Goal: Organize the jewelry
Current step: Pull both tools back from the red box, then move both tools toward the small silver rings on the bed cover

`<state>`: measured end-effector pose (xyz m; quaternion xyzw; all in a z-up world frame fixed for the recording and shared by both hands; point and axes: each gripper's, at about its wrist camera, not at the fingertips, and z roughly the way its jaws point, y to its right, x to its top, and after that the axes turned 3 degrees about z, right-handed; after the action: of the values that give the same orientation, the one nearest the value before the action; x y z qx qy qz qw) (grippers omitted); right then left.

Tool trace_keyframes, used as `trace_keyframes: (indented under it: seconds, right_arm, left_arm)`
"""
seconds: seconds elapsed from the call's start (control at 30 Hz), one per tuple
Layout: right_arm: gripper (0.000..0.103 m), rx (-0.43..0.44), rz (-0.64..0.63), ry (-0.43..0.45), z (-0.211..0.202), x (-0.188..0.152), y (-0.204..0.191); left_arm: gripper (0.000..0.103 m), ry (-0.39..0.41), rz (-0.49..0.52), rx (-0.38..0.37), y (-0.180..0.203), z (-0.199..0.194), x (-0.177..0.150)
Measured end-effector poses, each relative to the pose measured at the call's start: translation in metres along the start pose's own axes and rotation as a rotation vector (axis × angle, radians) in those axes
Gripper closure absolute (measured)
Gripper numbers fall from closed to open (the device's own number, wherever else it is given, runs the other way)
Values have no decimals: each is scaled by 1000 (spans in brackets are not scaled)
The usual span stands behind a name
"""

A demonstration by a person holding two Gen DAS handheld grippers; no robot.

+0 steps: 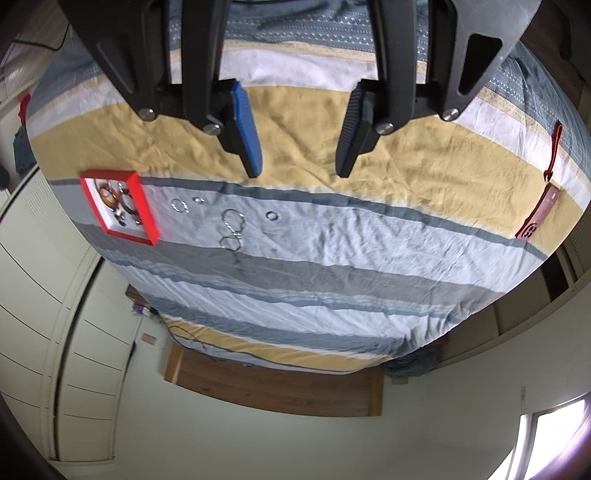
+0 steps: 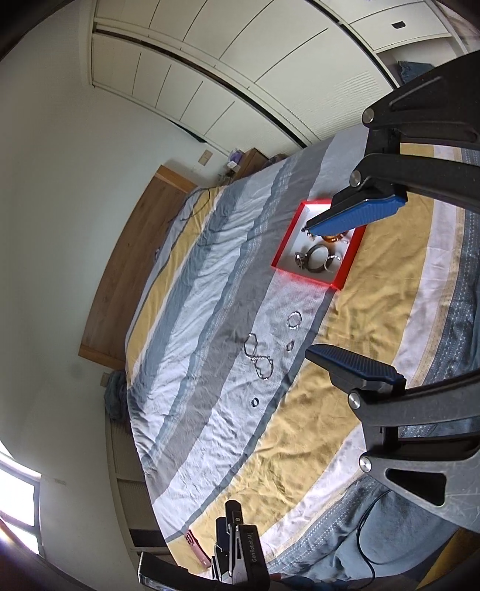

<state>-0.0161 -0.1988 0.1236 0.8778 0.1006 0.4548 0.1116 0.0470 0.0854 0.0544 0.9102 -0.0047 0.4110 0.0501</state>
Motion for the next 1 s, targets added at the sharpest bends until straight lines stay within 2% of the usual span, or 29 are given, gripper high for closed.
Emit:
trace_keyframes:
  seconds: [0.13,0.33,0.47,0.53,0.67,0.83,1.0]
  right_arm:
    - [43,87,54,-51,36,-1,6]
    - [43,234,199,-142,98,-21,31]
    - [60,301,281,-208,144,-31,37]
    - [64,325,298,-227,164,-29,34]
    - [71,396,319,-257,214,-19,21]
    - [72,450,317,-295,271,-12,-5]
    - [72,468,319,-345,316,-17,-24]
  left_arm:
    - [63,-18,-43,36,-15,24,4]
    - [63,-102,-87,88,-38,76,1]
    - [63,-162,-107,104,-48,115,-1]
    - [64,-178,-103,107,-48,133,1]
    - [64,-194,-86,90,-37,169,10]
    - [64,-210,-37,20,-9,211,24]
    - [63,-233,26,-53,23,251,32]
